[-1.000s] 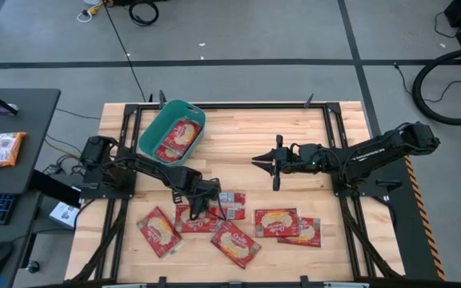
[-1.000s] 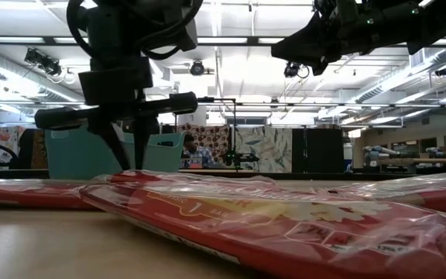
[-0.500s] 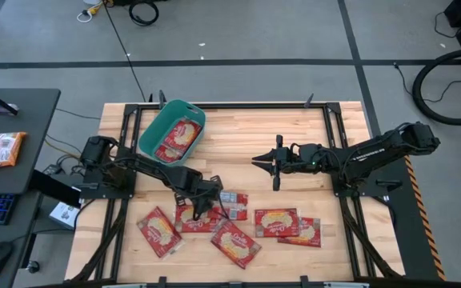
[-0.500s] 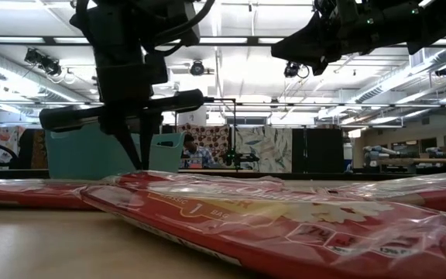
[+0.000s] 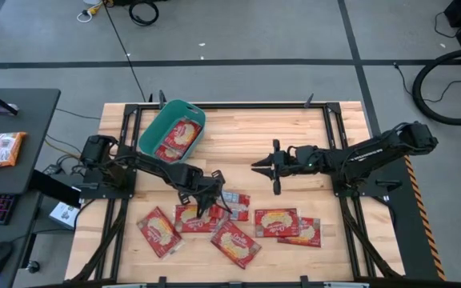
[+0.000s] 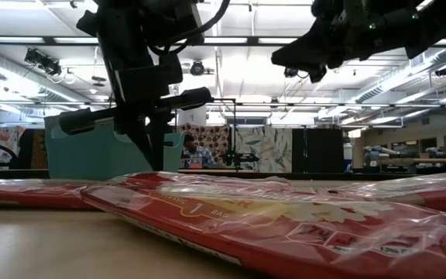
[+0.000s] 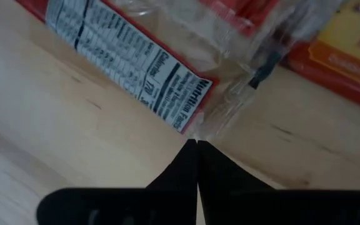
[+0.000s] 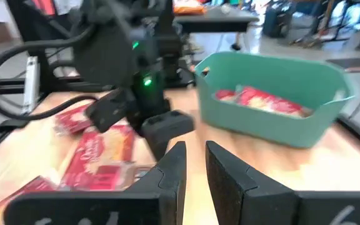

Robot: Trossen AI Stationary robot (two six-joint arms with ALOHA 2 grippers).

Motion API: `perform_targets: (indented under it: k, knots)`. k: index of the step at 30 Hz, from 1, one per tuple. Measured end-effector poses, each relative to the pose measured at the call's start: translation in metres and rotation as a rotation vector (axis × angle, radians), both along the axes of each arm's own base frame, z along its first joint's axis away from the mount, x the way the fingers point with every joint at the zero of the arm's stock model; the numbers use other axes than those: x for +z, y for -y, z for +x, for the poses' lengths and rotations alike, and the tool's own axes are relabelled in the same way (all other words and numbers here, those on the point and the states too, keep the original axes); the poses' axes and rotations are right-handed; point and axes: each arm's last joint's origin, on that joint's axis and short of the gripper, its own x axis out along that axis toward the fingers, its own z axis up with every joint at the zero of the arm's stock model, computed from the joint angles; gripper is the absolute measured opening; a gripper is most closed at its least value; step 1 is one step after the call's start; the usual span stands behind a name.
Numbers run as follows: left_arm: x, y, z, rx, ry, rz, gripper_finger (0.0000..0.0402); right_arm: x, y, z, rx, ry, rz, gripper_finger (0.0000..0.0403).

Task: Sort popcorn bags into baskets
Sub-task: Put the red popcorn bag into the green bin

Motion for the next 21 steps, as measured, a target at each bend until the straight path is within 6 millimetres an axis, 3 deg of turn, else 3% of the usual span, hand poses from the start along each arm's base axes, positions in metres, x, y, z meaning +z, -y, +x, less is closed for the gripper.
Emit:
perform_targets:
  k: [8, 21]
  knots:
    - [-0.002, -0.006, -0.006, -0.007, -0.075, 0.002, 0.0041, -0.032, -0.011, 0.013, 0.04, -0.133, 0.125, 0.0066]
    - [-0.002, -0.003, -0.001, 0.055, -0.019, -0.053, 0.0103, -0.064, -0.057, 0.053, 0.125, -0.368, 0.168, 0.0066]
